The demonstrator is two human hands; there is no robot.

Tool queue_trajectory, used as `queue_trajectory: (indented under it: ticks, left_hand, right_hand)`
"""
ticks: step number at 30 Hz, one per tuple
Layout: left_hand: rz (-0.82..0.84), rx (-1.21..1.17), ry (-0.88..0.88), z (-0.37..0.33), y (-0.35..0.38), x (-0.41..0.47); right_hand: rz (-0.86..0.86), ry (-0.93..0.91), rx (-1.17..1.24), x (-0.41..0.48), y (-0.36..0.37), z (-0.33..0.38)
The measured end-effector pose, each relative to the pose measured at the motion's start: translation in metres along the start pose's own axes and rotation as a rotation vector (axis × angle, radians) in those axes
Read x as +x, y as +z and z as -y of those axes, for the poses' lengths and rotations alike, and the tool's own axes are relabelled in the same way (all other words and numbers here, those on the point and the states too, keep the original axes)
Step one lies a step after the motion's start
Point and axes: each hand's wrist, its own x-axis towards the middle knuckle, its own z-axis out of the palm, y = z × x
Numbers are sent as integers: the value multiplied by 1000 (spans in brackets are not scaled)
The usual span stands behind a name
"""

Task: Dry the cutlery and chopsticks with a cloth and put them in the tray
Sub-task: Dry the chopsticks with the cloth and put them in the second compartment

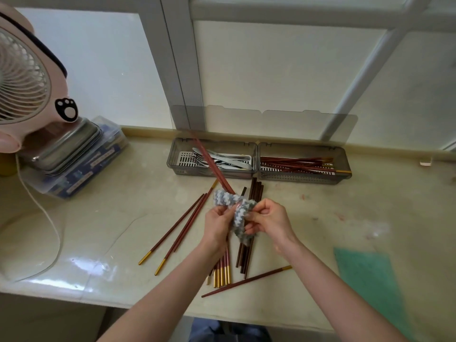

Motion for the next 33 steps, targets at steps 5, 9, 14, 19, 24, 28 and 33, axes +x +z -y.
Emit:
queue_trajectory:
  ticks: [5,9,14,19,24,28,33]
  left_hand:
    - [30,425,35,-18,-1,7]
    - [129,719,90,-11,20,3]
    - [147,781,94,-11,29,8]
    - [169,622,-14,-4,16,3]
    - [149,417,-18,-10,13,-2]
    - [150,366,8,-18,16,-4]
    - [139,292,-8,-22,18,-5]
  right_hand:
    - [-107,-166,-70,14,-26,13]
    - [-28,-155,66,27,-22,23]
    - [-121,-195,91,43,-40,45]
    - [-465,-474,-448,87,-99,96]
    - [-392,-417,-1389,133,-146,63]
    - [-368,-363,-1458,155,-157,49]
    - [-385,-325,-1433,160,-157,36]
